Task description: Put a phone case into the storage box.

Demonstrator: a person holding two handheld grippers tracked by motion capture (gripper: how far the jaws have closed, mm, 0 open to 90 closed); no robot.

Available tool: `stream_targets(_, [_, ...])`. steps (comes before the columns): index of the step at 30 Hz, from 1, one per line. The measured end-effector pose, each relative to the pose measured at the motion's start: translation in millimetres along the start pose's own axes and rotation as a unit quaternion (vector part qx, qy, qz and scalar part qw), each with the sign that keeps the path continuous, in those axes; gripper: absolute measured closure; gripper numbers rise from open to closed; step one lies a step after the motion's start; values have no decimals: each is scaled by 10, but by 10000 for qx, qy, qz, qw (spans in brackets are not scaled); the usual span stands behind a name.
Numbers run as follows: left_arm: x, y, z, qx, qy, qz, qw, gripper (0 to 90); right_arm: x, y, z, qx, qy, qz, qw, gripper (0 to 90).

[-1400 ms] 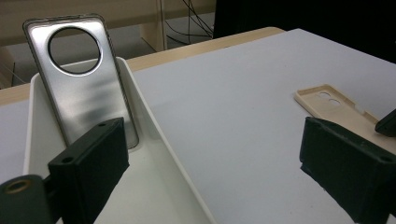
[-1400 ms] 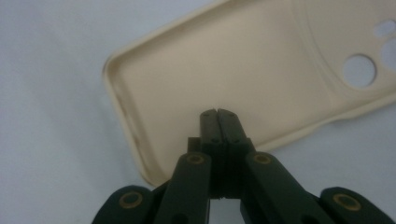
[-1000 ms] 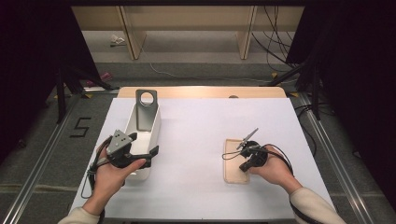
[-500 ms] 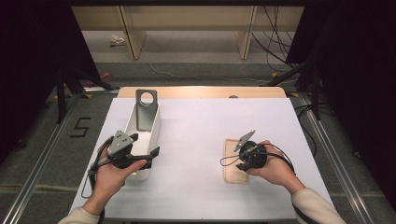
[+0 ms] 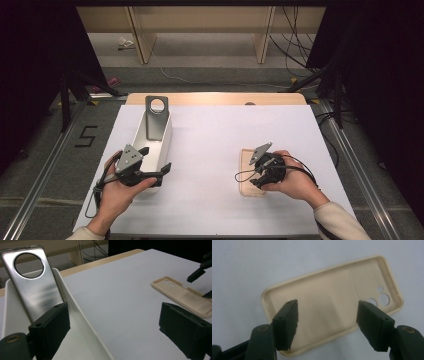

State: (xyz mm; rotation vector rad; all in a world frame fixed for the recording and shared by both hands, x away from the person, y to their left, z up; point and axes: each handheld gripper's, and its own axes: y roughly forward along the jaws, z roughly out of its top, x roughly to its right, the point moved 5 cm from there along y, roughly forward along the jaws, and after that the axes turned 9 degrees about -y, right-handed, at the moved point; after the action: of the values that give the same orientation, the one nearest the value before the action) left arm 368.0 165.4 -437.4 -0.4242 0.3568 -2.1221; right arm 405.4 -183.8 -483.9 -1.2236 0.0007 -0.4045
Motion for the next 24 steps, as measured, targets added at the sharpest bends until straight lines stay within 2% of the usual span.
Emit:
stream_targets(6, [54, 27, -29, -43, 44, -93, 9999, 92, -19, -18, -21, -30, -70, -9, 10000, 318])
stream_targets(9, [81, 44, -51, -73, 88, -142, 9998, 92, -20, -53, -33, -57, -202, -166, 9996, 308])
stream_targets(12, [104, 54, -77, -74, 102, -164, 9998, 92, -43, -76, -38, -30, -194, -183, 9996, 291])
stream_targets(16, [127, 44, -116, -118, 220, -185, 9995, 90, -54, -81, -39, -60, -234, -165, 9996, 283])
stream_targets(20, [124, 12, -136, -107, 223, -186, 9995, 90, -86, -111, -11, -50, -275, -128, 9995, 283])
stream_targets(24, [122, -2, -139, -100, 227, -170, 9995, 90, -127, -100, -12, -134, -474, -40, 9988, 283])
